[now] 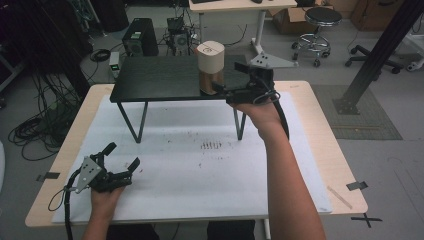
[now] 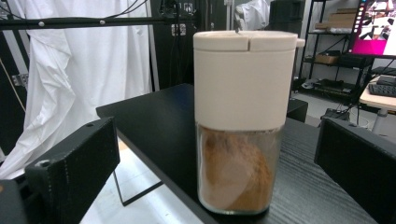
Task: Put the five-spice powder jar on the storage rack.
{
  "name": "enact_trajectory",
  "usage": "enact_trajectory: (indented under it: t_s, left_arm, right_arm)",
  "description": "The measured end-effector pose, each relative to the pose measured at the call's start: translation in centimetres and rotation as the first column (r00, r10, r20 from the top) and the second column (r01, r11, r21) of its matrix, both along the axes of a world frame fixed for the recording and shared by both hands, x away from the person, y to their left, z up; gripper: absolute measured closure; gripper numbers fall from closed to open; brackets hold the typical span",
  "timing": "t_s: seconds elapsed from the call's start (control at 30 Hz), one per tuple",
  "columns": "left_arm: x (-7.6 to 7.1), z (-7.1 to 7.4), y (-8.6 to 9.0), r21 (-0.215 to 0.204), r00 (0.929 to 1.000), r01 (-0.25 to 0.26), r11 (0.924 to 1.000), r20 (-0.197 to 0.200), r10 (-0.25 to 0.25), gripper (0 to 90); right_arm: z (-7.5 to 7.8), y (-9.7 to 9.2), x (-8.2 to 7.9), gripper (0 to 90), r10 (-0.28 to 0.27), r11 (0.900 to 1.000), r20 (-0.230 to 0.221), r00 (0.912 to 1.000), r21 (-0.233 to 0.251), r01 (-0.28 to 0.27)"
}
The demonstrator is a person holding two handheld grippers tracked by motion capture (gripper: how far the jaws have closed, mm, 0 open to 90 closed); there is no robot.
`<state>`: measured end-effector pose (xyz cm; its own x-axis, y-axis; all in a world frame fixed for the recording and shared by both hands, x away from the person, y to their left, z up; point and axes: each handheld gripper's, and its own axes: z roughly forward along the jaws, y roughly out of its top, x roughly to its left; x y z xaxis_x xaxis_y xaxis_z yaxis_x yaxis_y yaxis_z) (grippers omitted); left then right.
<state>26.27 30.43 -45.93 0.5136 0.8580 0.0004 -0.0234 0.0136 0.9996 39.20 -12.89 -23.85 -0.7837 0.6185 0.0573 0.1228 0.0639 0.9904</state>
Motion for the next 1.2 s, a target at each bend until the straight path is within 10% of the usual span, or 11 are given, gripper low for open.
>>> enact_trajectory:
  t_s: [1.2]
  left_arm:
    - [0.0, 0.0, 0.0, 0.0, 1.0, 0.002, 1.0, 0.0, -0.002, 0.5]
  right_arm:
    - [-5.2, -0.7, -5.4, 0.0, 0.088, 0.996, -0.007, 0.9961, 0.017, -0.088]
